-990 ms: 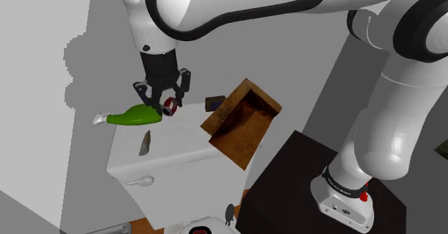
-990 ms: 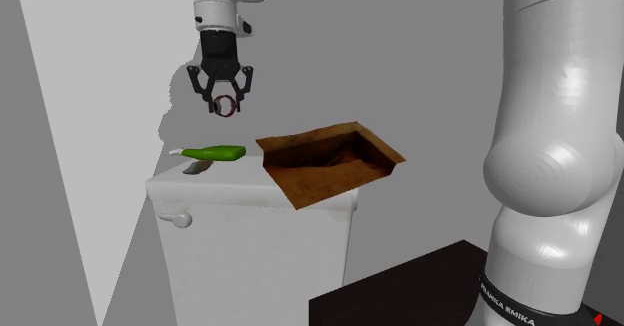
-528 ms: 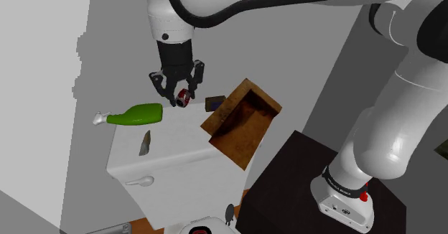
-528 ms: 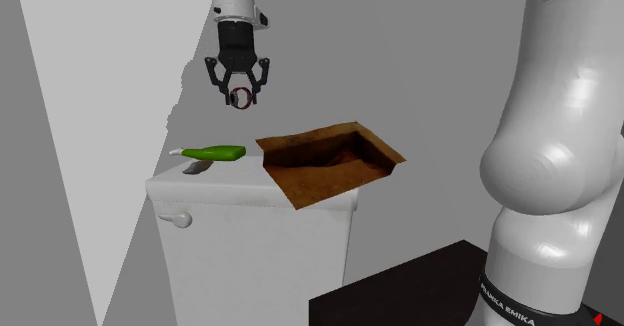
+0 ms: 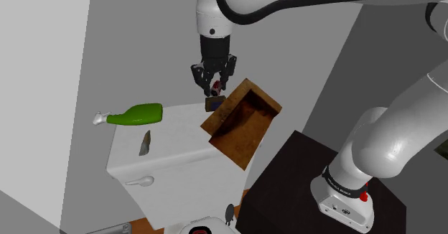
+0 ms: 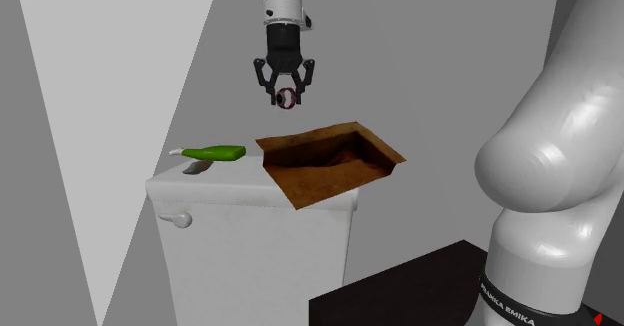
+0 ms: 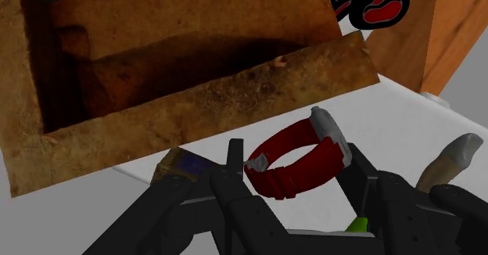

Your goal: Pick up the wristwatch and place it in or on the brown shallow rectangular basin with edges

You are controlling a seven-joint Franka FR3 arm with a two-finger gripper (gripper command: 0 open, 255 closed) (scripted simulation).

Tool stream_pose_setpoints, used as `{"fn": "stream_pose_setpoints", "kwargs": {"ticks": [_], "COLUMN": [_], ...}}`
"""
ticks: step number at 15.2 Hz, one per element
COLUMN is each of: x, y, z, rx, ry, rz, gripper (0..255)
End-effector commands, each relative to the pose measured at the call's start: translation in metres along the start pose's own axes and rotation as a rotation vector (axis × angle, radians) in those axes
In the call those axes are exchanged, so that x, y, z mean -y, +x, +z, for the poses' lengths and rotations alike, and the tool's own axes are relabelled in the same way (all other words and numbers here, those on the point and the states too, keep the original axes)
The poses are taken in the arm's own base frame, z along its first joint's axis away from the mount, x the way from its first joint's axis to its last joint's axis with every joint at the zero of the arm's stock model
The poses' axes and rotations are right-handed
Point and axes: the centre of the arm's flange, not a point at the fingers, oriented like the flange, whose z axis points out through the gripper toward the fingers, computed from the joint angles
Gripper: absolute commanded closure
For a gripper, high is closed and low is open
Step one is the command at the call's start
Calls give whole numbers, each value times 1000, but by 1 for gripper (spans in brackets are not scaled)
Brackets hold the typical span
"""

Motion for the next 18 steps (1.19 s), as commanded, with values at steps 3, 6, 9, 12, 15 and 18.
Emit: {"fn": "stream_pose_setpoints", "kwargs": {"ticks": [3, 6, 9, 12, 15, 18], "x": [-53, -96, -96, -96, -96, -95], "y": [-10, -18, -18, -17, -17, -17], "z": [1, 3, 19, 34, 50, 66], "rx": [0, 0, 0, 0, 0, 0], "ry": [1, 1, 1, 1, 1, 1], "rz": [-1, -1, -1, -1, -1, -1], "gripper": [255, 255, 255, 255, 255, 255]}}
